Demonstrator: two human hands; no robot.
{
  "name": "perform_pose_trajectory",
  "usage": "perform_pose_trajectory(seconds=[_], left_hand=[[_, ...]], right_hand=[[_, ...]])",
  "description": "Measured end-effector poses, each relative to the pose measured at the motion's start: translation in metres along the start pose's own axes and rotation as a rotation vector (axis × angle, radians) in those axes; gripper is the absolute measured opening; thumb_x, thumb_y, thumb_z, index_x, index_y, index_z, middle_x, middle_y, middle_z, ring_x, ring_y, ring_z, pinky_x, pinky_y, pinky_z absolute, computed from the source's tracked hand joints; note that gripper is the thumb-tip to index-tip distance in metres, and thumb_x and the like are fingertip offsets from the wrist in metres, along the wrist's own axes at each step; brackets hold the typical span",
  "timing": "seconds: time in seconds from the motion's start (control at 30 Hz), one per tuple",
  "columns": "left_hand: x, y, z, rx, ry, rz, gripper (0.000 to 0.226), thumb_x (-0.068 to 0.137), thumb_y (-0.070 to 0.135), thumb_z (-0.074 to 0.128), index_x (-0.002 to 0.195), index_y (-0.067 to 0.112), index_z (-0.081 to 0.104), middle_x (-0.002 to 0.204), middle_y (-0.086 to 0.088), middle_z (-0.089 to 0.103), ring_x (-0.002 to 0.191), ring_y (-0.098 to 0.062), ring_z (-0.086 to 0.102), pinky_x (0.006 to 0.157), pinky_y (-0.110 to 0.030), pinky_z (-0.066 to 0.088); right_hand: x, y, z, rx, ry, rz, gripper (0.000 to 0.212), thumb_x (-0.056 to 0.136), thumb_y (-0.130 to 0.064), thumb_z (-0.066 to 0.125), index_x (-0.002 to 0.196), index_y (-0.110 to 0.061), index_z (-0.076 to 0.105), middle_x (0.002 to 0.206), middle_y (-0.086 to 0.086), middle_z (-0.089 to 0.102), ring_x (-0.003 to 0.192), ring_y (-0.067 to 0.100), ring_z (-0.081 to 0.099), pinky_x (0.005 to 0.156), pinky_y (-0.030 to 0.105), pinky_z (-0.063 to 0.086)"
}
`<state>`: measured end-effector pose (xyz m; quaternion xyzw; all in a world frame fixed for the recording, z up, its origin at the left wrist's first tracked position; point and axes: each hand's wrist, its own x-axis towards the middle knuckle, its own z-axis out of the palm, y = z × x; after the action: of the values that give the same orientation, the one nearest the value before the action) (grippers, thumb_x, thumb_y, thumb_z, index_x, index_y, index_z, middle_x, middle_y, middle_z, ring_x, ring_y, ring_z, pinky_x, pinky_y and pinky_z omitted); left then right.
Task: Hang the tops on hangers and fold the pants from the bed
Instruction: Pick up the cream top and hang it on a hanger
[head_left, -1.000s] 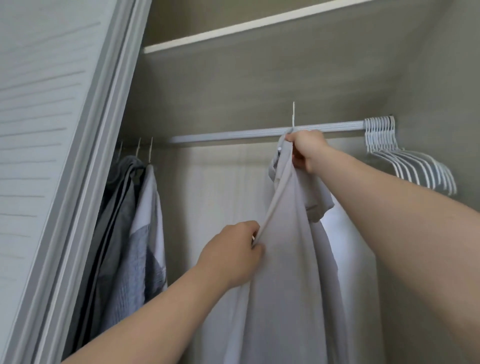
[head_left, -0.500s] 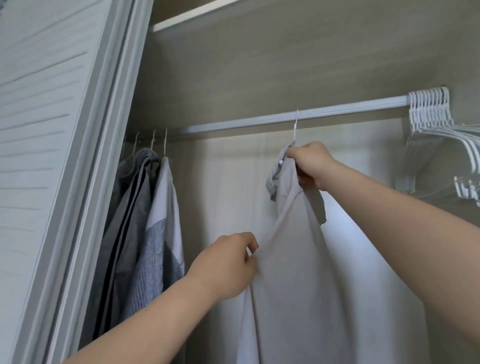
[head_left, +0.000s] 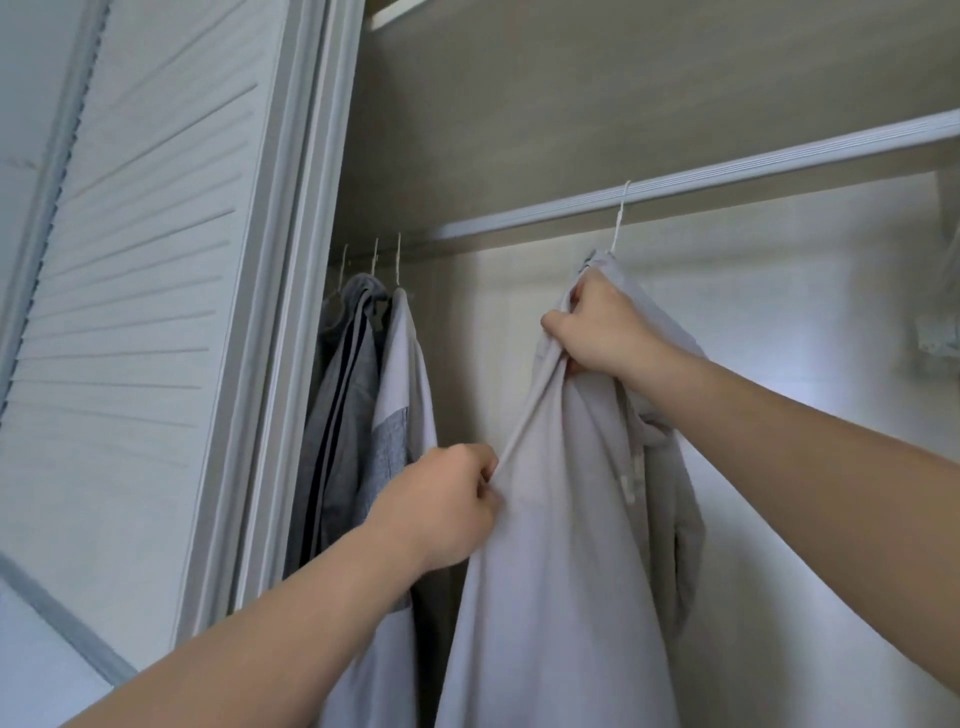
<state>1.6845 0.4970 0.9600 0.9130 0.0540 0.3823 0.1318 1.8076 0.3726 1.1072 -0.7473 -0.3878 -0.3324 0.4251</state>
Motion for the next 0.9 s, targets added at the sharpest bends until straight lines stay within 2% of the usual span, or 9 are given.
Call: perform_pose_trajectory(seconds=[0.1, 0.17, 0.2, 0.37, 0.47, 0.53, 0.63, 0.73, 0.9], left_hand=[[-0.004, -0.008, -0.005, 0.047, 0.004, -0.035, 0.012, 0.09, 0.018, 0.05, 0.078, 0.017, 0.049, 0.074, 0.003, 0.057, 0.078, -0.025, 0.056, 0.064, -0.034, 0.046], [-0.006, -0.013, -0.01, 0.067, 0.012, -0.064, 0.01, 0.09, 0.018, 0.049, 0.08, 0.018, 0.05, 0.076, 0.002, 0.06, 0.077, -0.025, 0.057, 0.066, -0.035, 0.048], [-0.007, -0.015, -0.013, 0.077, 0.016, -0.077, 0.011, 0.09, 0.018, 0.049, 0.078, 0.019, 0.049, 0.074, 0.003, 0.059, 0.075, -0.025, 0.056, 0.066, -0.036, 0.049], [-0.011, -0.025, -0.028, 0.106, 0.053, -0.134, 0.014, 0.091, 0.015, 0.049, 0.08, 0.022, 0.054, 0.07, 0.005, 0.059, 0.071, -0.025, 0.059, 0.067, -0.04, 0.054], [-0.012, -0.026, -0.034, 0.122, 0.086, -0.158, 0.011, 0.092, 0.016, 0.049, 0.09, 0.016, 0.059, 0.078, -0.003, 0.065, 0.075, -0.029, 0.063, 0.068, -0.044, 0.056], [-0.012, -0.027, -0.037, 0.122, 0.097, -0.175, 0.012, 0.093, 0.015, 0.049, 0.09, 0.014, 0.06, 0.078, -0.005, 0.066, 0.074, -0.03, 0.063, 0.069, -0.048, 0.057], [-0.01, -0.029, -0.04, 0.13, 0.118, -0.192, 0.012, 0.093, 0.017, 0.049, 0.09, 0.018, 0.061, 0.075, 0.001, 0.066, 0.071, -0.024, 0.063, 0.068, -0.044, 0.057], [-0.009, -0.033, -0.043, 0.14, 0.144, -0.209, 0.011, 0.095, 0.02, 0.052, 0.086, 0.021, 0.059, 0.069, 0.006, 0.061, 0.063, -0.016, 0.058, 0.063, -0.039, 0.054], [-0.01, -0.038, -0.05, 0.178, 0.137, -0.262, 0.011, 0.093, 0.015, 0.051, 0.089, 0.018, 0.06, 0.076, 0.001, 0.066, 0.072, -0.021, 0.064, 0.069, -0.045, 0.058]], right_hand=[[0.006, -0.001, 0.021, -0.014, 0.013, -0.074, 0.015, 0.091, -0.019, 0.06, 0.099, -0.007, 0.055, 0.1, 0.017, 0.062, 0.103, 0.033, 0.06, 0.072, 0.027, 0.035], [0.012, -0.003, 0.035, 0.005, 0.017, -0.108, 0.02, 0.093, -0.018, 0.058, 0.108, -0.004, 0.059, 0.114, 0.02, 0.063, 0.109, 0.033, 0.058, 0.076, 0.028, 0.036], [0.015, -0.003, 0.041, 0.025, 0.021, -0.123, 0.022, 0.094, -0.018, 0.057, 0.112, -0.005, 0.06, 0.114, 0.019, 0.064, 0.107, 0.032, 0.059, 0.076, 0.027, 0.036], [0.028, -0.008, 0.07, 0.143, 0.027, -0.145, 0.021, 0.096, -0.014, 0.057, 0.116, -0.012, 0.062, 0.093, 0.003, 0.058, 0.091, 0.023, 0.055, 0.073, 0.022, 0.032], [0.035, -0.013, 0.085, 0.176, -0.008, -0.133, 0.023, 0.096, -0.014, 0.058, 0.118, -0.011, 0.065, 0.09, 0.004, 0.056, 0.098, 0.028, 0.06, 0.074, 0.023, 0.034], [0.038, -0.016, 0.094, 0.193, -0.035, -0.118, 0.026, 0.097, -0.015, 0.058, 0.121, -0.009, 0.065, 0.092, 0.007, 0.057, 0.102, 0.032, 0.062, 0.078, 0.027, 0.041], [0.043, -0.02, 0.106, 0.23, -0.079, -0.091, 0.029, 0.098, -0.014, 0.057, 0.125, -0.006, 0.065, 0.106, 0.015, 0.067, 0.108, 0.036, 0.062, 0.091, 0.036, 0.05], [0.047, -0.02, 0.116, 0.28, -0.1, -0.069, 0.037, 0.099, -0.012, 0.056, 0.136, -0.007, 0.059, 0.126, 0.017, 0.065, 0.117, 0.036, 0.06, 0.095, 0.035, 0.047], [0.052, -0.012, 0.13, 0.279, -0.131, -0.067, 0.039, 0.099, -0.016, 0.057, 0.137, -0.008, 0.057, 0.129, 0.017, 0.063, 0.12, 0.036, 0.057, 0.095, 0.034, 0.047]])
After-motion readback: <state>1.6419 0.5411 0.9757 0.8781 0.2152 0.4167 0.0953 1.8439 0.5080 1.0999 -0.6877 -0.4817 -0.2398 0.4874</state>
